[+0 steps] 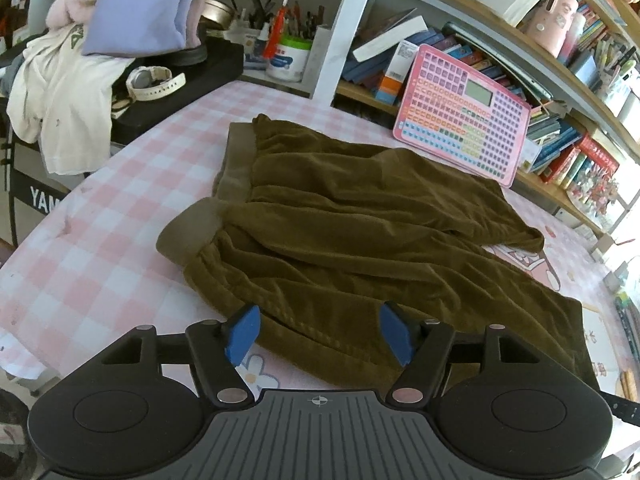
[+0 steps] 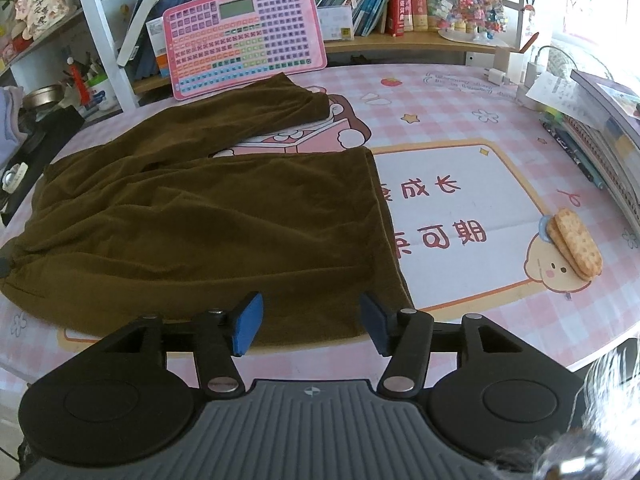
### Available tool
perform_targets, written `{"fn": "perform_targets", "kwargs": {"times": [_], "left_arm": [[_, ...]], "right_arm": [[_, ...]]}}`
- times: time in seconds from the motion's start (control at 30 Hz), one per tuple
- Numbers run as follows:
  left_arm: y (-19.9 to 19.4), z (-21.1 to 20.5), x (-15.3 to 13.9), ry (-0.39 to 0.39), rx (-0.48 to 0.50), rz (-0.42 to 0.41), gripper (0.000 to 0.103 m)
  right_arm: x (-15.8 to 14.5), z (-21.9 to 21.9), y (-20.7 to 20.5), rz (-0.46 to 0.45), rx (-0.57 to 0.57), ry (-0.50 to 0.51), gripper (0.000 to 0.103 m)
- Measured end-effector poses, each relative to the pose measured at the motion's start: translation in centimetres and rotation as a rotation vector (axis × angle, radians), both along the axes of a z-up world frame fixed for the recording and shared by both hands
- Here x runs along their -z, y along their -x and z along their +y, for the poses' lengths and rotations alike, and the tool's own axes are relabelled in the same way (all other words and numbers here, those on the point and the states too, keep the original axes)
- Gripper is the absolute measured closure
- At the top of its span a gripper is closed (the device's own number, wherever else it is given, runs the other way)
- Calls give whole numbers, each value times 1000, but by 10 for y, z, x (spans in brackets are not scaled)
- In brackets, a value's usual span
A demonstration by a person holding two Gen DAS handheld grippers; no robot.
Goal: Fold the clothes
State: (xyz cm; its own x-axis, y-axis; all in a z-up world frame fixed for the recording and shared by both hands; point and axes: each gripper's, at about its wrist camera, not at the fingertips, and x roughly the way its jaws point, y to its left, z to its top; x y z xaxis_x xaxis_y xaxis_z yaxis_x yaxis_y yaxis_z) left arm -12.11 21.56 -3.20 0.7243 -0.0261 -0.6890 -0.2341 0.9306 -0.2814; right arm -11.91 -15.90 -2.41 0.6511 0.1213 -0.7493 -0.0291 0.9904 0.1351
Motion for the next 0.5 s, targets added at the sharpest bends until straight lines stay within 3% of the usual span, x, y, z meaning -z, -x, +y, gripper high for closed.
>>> {"fn": "perform_targets", "kwargs": {"times": [0.37,0.5], "left_arm": [[-17,-3,6,5,42,28,33],[-21,-3,4,-24,56,40,21]], "right_arm": [[1,2,-4,12,19,8,45],[0,4,-6,8,10,7,35]]}}
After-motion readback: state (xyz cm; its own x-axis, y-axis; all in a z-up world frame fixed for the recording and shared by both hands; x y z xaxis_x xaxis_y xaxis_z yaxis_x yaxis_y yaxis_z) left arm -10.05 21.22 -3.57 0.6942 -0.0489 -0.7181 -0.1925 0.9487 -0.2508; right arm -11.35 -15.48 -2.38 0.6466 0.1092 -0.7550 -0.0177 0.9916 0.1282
